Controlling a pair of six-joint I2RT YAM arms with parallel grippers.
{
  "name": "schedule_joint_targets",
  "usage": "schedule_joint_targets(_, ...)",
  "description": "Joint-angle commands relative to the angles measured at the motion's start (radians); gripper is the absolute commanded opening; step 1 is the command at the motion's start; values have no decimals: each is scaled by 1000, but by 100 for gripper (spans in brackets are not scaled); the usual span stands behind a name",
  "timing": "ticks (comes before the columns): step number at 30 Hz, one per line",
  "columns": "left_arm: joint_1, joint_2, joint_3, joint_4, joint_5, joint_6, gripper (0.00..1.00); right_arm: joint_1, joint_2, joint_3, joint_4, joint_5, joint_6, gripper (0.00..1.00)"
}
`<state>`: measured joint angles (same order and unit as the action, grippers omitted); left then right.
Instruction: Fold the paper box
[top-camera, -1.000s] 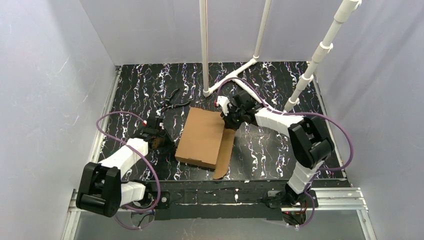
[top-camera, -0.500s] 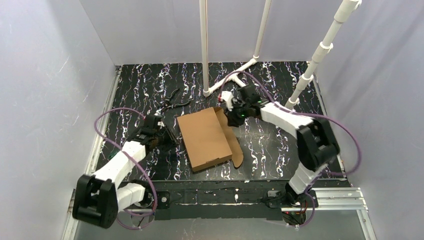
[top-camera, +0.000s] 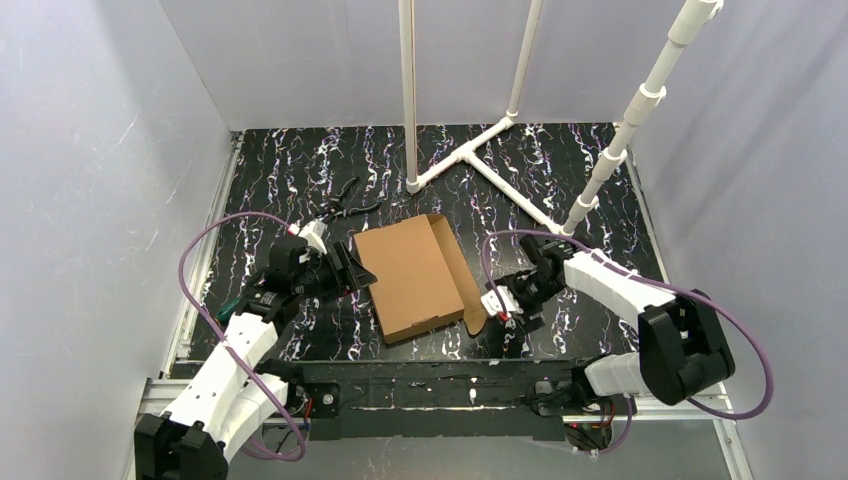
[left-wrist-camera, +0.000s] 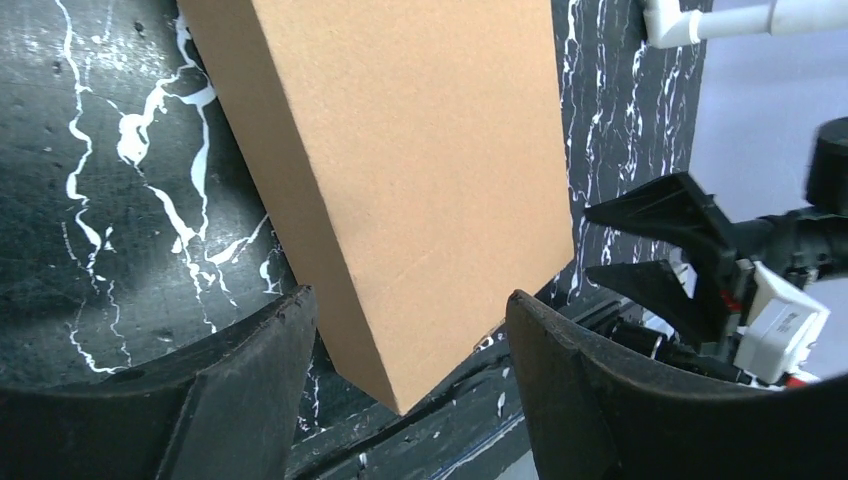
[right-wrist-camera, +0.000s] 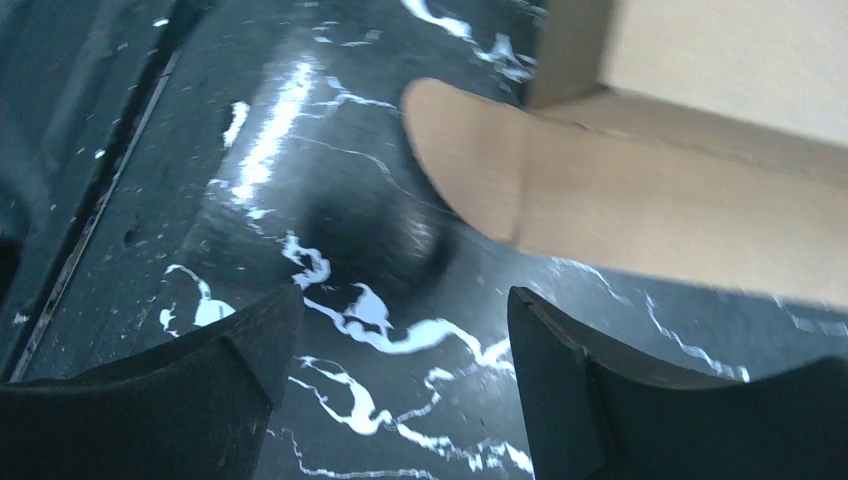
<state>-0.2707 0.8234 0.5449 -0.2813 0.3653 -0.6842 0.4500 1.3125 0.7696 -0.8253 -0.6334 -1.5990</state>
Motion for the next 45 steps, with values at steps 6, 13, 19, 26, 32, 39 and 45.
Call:
schedule_joint_targets(6, 3, -22, -50, 42, 100, -3, 68, 34, 52, -63, 108, -148, -379, 79)
schedule_joint_targets(13, 2, 14, -74, 84, 128, -25, 69, 77, 84, -125, 269, -123, -338, 73)
schedule_joint_targets(19, 2, 2, -77, 85, 131, -29, 70, 84, 76, -172, 320, -136, -347, 68)
schedule_joint_targets(26, 2, 16, -79, 93, 135, -37, 71, 100, 77, -174, 338, -159, -319, 61)
schedule_joint_targets(32, 2, 17, -82, 99, 139, -41, 71, 108, 76, -179, 367, -164, -279, 52)
schedule_joint_targets(39, 2, 20, -79, 99, 143, -43, 71, 109, 69, -166, 401, -167, -200, 42)
schedule_joint_targets(45, 3, 11, -82, 99, 145, -45, 72, 108, 65, -153, 433, -173, -115, 40)
